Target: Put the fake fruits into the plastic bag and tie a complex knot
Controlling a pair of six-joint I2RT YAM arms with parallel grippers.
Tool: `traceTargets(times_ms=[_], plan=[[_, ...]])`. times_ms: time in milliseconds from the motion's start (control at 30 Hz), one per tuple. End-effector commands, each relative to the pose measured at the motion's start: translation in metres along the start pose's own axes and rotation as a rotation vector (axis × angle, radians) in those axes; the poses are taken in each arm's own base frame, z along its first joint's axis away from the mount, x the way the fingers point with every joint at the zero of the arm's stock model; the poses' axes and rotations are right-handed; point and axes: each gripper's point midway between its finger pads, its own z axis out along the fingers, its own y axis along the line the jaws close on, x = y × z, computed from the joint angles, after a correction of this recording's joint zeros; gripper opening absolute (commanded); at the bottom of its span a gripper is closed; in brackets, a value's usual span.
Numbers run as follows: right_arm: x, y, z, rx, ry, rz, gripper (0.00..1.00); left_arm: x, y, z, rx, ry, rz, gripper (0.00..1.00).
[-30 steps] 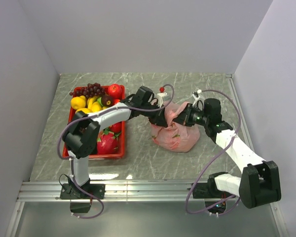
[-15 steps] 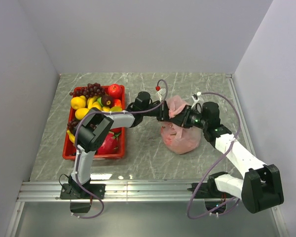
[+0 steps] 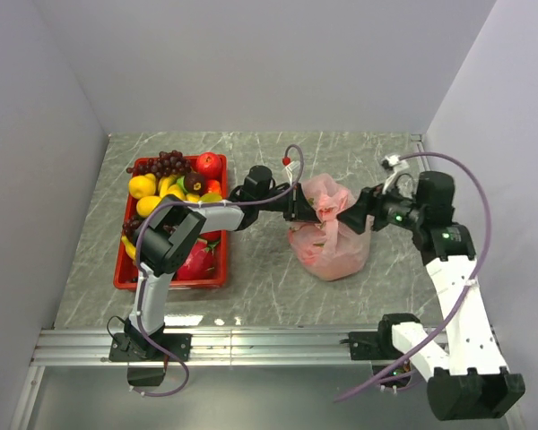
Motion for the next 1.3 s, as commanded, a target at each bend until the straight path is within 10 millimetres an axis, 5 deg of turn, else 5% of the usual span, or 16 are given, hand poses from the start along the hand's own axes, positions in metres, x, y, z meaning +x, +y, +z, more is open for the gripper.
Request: traceTargets(times_ms=[0,133,167,367,567,767,933,1067,1267], plan=[[-0.008,0.0,-0.023,0.006,0.001,-0.04,0.77,-0.013,-0.019,-0.001,0.032,0.002,0.069,0.0],[-0.018,-0.034,-0.013,0.07,-0.061,0.049,0.53,-0.011,-0.015,0.003,0.019,0.024,0.064,0.0],[-0.006,-0.047,-0.003,0.078,-0.032,0.118,0.42,-0.013,-0.016,0.003,0.02,0.024,0.069,0.0],[0.005,-0.084,0.037,0.051,-0.028,0.19,0.31,-0.008,-0.015,0.008,0.014,0.05,0.072,0.0],[0.024,-0.097,0.062,0.011,0.032,0.235,0.38,-0.003,-0.012,0.013,0.02,0.072,0.072,0.01],[0.087,-0.065,0.056,-0.1,0.211,0.339,0.73,-0.004,-0.021,0.019,0.079,0.082,0.06,0.0],[0.114,-0.042,0.06,-0.152,0.25,0.432,0.79,-0.011,-0.047,0.027,0.201,0.067,0.072,0.01],[0.095,-0.037,0.084,-0.186,0.186,0.461,0.8,-0.01,-0.063,0.027,0.267,0.085,0.084,0.0],[0.041,-0.041,0.109,-0.204,0.048,0.432,0.79,-0.002,-0.066,0.017,0.259,0.14,0.074,0.0]])
